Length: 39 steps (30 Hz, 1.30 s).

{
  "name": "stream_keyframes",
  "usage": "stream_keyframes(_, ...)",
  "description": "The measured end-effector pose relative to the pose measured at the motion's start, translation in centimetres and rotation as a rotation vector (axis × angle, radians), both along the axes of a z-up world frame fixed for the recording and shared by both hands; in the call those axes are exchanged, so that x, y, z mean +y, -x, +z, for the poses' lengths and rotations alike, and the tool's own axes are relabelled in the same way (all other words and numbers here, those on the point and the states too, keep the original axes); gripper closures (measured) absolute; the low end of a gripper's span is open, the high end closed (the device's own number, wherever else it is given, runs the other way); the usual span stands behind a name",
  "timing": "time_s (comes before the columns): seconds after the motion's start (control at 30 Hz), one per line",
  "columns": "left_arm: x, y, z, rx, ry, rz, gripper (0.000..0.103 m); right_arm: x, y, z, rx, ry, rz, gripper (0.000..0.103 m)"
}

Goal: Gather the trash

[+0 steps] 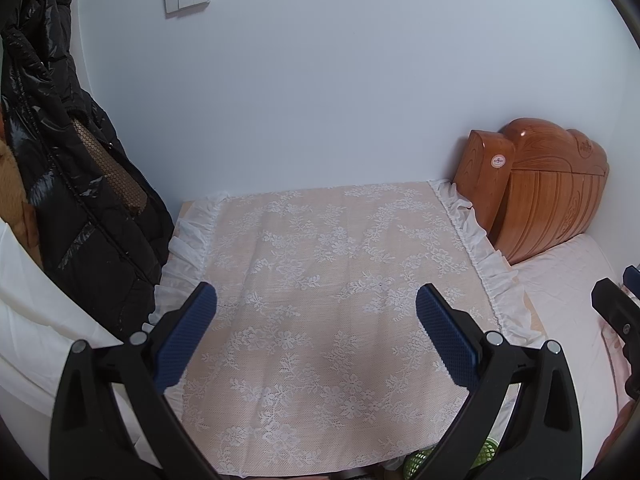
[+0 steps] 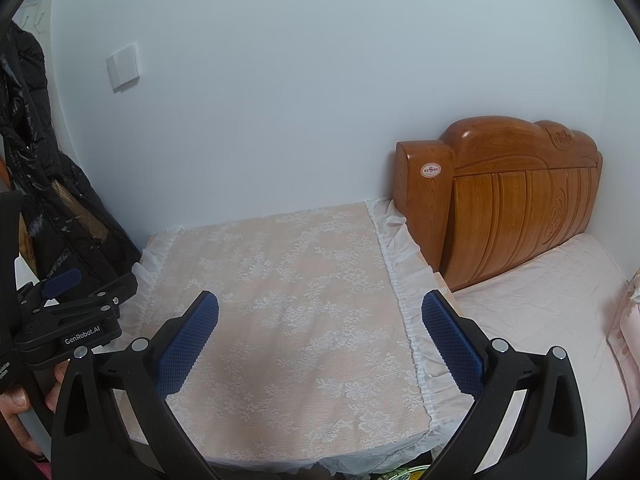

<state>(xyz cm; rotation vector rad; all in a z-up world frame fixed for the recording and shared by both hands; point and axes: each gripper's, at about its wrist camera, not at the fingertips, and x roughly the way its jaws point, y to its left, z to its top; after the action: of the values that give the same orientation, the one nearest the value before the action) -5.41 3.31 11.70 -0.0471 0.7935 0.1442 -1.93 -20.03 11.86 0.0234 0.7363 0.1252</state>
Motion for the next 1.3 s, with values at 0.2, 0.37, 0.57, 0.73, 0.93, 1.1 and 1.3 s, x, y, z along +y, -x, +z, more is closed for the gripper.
stream_keyframes(0.2, -0.08, -0.01, -0.04, 0.003, 0.0, 0.0, 0.007, 0.0, 0.02, -0.02, 0.002, 0.003, 0.001, 0.002)
stream_keyframes(0.37, 0.06, 0.07, -0.03, 0.002, 0.003, 0.004, 0.007, -0.11, 0.01, 0.0, 0.002, -0.001, 0.002, 0.002)
stream_keyframes(0.57, 0.21, 0.13, -0.06, 0.003, 0.004, 0.008, 0.007, -0.18, -0.03, -0.17, 0.008, -0.005, 0.007, 0.002)
stream_keyframes(0.73, 0.2, 0.17, -0.08, 0.003, 0.006, 0.009, 0.007, -0.04, -0.12, -0.15, 0.008, -0.005, 0.006, 0.002)
stream_keyframes(0.93, 0.12, 0.05, -0.22, 0.003, 0.001, 0.011, 0.007, -0.2, -0.26, -0.26, 0.012, -0.009, 0.005, 0.002)
stream_keyframes(1.1, -0.23, -0.11, -0.36, 0.007, 0.002, -0.004, 0.007, -0.26, -0.36, -0.33, 0.013, -0.01, 0.006, 0.002)
stream_keyframes(1.3, -0.67, -0.26, -0.36, 0.011, 0.002, -0.015, 0.007, -0.28, -0.54, -0.56, 0.02, -0.009, 0.006, 0.002)
